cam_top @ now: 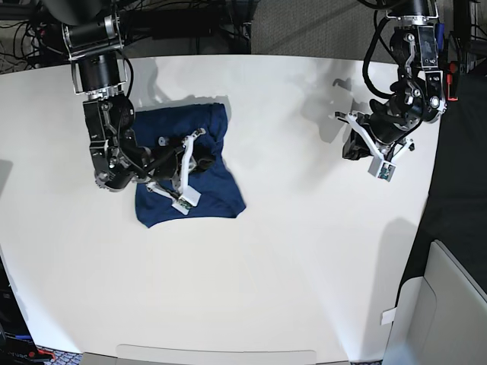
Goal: Fold the T-shirt properly
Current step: 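Release with the left gripper and drag the bundle with the right gripper, then pull the bundle's edge with the right gripper to flatten it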
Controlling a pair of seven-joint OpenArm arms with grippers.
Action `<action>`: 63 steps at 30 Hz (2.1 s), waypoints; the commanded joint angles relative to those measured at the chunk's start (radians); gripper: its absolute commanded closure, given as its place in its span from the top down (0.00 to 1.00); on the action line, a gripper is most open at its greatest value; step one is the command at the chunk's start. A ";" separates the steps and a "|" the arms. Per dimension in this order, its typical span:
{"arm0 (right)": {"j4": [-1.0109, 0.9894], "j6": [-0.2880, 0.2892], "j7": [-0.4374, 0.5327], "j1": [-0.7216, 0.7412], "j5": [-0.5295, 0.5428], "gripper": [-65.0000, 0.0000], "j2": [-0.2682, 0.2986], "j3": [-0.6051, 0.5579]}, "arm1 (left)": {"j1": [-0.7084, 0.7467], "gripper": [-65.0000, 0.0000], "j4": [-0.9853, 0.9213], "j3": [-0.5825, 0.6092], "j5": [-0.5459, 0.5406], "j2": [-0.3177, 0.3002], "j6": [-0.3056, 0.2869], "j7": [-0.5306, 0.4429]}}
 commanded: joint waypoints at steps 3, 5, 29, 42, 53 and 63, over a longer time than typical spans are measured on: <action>0.003 -0.009 -0.035 0.039 -0.053 0.04 0.035 0.004 | -0.002 0.03 0.018 -0.008 -0.011 -0.010 -0.004 -0.015; 0.003 -0.009 -0.035 0.057 -0.053 0.04 0.064 0.006 | 0.002 0.03 0.019 -0.008 -0.011 -0.010 -0.004 -0.015; 0.266 -0.009 -0.220 -0.010 0.257 0.04 0.126 -0.002 | 0.004 0.03 0.051 -0.008 -0.011 -0.007 -0.004 -0.013; 0.508 -0.009 -0.219 -0.257 0.288 0.04 0.305 0.153 | -0.004 0.03 0.050 -0.004 -0.011 -0.001 -0.004 -0.013; 0.510 -0.009 -0.220 -0.259 0.311 0.04 0.374 0.199 | -0.030 0.03 0.047 0.002 -0.011 0.003 -0.004 -0.013; 0.506 -0.009 -0.220 -0.302 0.379 0.04 0.453 0.204 | -0.035 0.03 0.047 0.002 -0.011 0.003 -0.004 -0.013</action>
